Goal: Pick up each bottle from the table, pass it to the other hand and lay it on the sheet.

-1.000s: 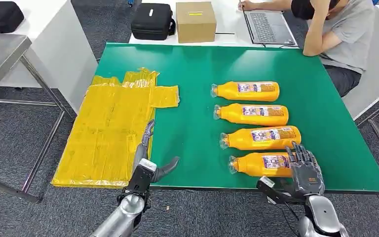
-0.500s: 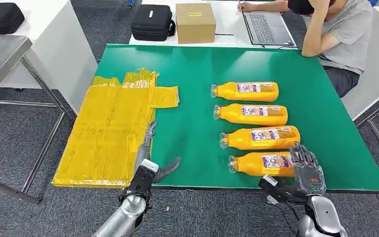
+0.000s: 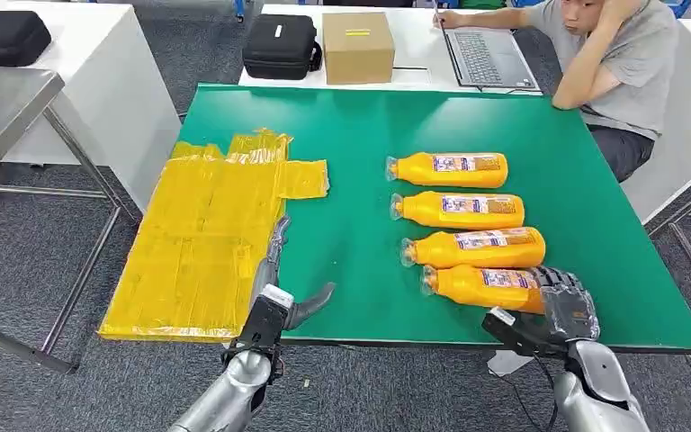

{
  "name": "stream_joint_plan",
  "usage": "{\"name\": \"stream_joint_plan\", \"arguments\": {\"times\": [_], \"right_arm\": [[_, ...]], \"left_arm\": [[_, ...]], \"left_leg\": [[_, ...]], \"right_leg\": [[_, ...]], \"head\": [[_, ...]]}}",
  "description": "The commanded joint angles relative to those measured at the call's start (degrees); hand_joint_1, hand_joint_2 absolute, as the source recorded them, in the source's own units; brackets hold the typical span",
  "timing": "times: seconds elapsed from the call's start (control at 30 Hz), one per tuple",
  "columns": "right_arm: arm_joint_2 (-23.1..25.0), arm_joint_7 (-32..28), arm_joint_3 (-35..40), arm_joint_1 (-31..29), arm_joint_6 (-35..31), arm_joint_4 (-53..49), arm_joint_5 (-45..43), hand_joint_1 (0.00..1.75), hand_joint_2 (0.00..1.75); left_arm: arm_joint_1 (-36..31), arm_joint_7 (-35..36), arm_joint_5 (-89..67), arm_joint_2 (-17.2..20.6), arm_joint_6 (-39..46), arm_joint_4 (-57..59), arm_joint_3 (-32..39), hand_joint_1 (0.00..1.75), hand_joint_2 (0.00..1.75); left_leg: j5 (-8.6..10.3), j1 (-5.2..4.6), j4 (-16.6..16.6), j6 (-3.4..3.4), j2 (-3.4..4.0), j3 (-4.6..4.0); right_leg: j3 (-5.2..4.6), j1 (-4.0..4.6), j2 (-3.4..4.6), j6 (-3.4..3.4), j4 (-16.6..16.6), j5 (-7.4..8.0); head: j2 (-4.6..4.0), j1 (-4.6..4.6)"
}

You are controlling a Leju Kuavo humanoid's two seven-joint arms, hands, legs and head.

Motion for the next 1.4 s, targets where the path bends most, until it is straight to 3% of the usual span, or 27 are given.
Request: {"name": "stream_joint_plan", "arguments": {"times": [0.03, 0.17, 0.3, 0.53, 0.67, 0.7, 0.8, 0.83, 1.13, 1.4], "right_arm": [[-2.00, 1.44, 0.91, -0.58, 2.49, 13.61, 2.18, 1.75, 1.75], [-3.08, -0.60, 1.23, -1.26, 2.42, 16.28, 1.93, 1.75, 1.75], [-3.06, -1.22, 0.95, -1.50, 2.46, 16.61, 1.30, 1.75, 1.75], [-2.67, -3.88, 0.23, -2.14, 3.75, 17.27, -1.24, 1.75, 1.75], [-1.63, -10.71, -1.77, -1.76, 4.06, 16.49, -7.20, 1.75, 1.75], [-0.69, -15.67, -3.46, -1.56, 4.08, 15.33, -11.64, 1.75, 1.75], [1.22, -21.57, -5.04, -0.93, 3.66, 11.67, -18.09, 1.75, 1.75], [1.35, -21.57, -3.75, -0.36, 3.40, 9.88, -19.29, 1.75, 1.75], [-0.87, -21.57, 10.82, 4.70, -0.25, 0.07, -37.59, 1.75, 1.75], [-2.13, -21.57, 20.61, 5.98, -8.45, -8.61, -52.53, 1.75, 1.75]], "left_arm": [[-3.17, 0.15, 1.36, 0.76, 0.06, 3.69, -2.53, 0.00, 1.75], [-3.20, 0.15, 2.02, 1.38, 0.56, 3.07, -3.73, 0.00, 1.75], [-3.37, 0.15, 2.14, 1.38, 0.62, 3.06, -3.93, 0.00, 1.75], [-3.99, 0.15, 2.47, 1.10, 0.84, 3.38, -4.22, 0.00, 1.75], [-3.81, 0.15, 2.98, 1.12, 1.71, 2.50, -4.20, 0.00, 1.75], [-3.27, 0.15, 3.38, 1.38, 2.62, 0.99, -4.13, 0.00, 1.75], [-3.15, 0.15, 3.98, 1.44, 2.51, 0.28, -4.39, 0.00, 1.75], [-3.22, 0.15, 4.19, 1.37, 2.37, 0.23, -4.47, 0.00, 1.75], [-3.61, 0.15, 5.41, 1.82, 2.72, -0.40, -5.10, 0.00, 1.75], [-3.40, 0.15, 8.10, 1.39, -0.08, -0.03, -3.93, 0.00, 1.75]], "left_leg": [[0.00, 0.08, -0.12, -0.09, -0.22, 0.10], [-0.04, 0.10, -0.07, -0.05, -0.35, 0.33], [-0.22, 0.16, -0.03, 0.05, -0.29, 0.45], [-0.37, 0.20, -0.09, 0.13, -0.26, 0.74], [-0.40, 0.19, -0.06, 0.17, -0.19, 0.76], [-0.38, 0.17, -0.10, 0.13, -0.26, 0.74], [-0.41, 0.19, -0.15, 0.16, -0.12, 0.70], [-0.43, 0.16, -0.25, 0.08, -0.11, 0.75], [-0.50, 0.31, -0.03, 0.14, 0.12, 0.50], [-0.53, 0.25, -0.04, 0.10, 0.26, 0.31]], "right_leg": [[0.51, 0.09, -0.27, -0.05, -0.18, -0.04], [0.98, 0.10, -0.41, -0.01, -0.20, -0.16], [0.68, 0.14, -0.33, 0.08, -0.34, -0.24], [1.05, 0.17, -0.30, -0.01, -0.64, -0.37], [1.08, 0.17, -0.21, 0.02, -0.68, -0.35], [1.08, 0.15, -0.31, -0.01, -0.70, -0.37], [1.29, 0.16, -0.15, 0.10, -0.77, -0.24], [1.64, 0.14, -0.18, 0.05, -0.80, -0.28], [1.34, 0.29, 0.08, 0.24, -0.61, -0.15], [1.11, 0.22, 0.20, 0.22, -0.50, -0.20]], "head": [[0.00, -0.02], [0.00, -0.02], [0.00, 0.02], [0.00, 0.00], [0.00, 0.00], [0.00, 0.02], [0.00, 0.00], [0.00, 0.00], [0.00, 0.00], [0.00, -0.02]]}}
